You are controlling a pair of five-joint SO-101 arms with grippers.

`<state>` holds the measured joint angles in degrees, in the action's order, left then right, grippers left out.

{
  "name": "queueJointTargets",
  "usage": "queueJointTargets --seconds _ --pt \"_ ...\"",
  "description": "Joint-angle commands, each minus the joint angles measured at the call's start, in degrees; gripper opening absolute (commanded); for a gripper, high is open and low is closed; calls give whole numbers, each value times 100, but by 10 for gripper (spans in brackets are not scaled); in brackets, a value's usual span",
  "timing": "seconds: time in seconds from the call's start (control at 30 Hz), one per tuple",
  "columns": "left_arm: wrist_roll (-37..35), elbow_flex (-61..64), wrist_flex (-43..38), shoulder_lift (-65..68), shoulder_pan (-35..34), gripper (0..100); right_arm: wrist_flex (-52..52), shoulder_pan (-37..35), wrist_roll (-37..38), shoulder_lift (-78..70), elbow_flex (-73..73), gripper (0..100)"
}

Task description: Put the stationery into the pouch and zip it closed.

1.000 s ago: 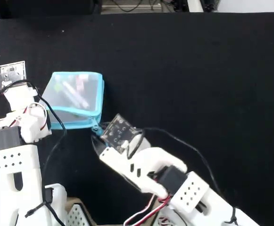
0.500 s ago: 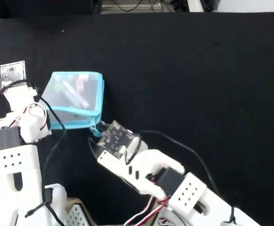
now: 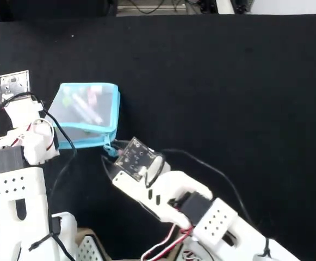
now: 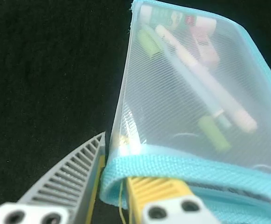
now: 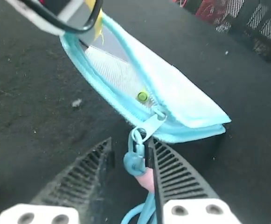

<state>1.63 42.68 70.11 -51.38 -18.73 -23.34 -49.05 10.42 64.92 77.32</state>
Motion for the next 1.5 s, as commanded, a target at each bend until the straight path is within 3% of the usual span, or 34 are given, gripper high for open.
queueJointTargets --seconds 0.0,0.27,0.6,0.93,1.07,1.47 --pt "-9 -251 9 -35 -119 30 448 114 70 -514 -75 106" --pt "0 -251 0 -35 -119 30 598 114 70 -620 -154 106" --pt "-9 -251 0 -35 -119 30 -35 114 70 163 -145 106" --pt "-9 -251 0 -35 -119 30 18 114 79 -224 -198 105" --pt "0 -251 0 -35 -119 30 18 114 237 -171 -215 5" --pt "0 -251 0 -35 -119 30 -35 589 431 382 -180 10"
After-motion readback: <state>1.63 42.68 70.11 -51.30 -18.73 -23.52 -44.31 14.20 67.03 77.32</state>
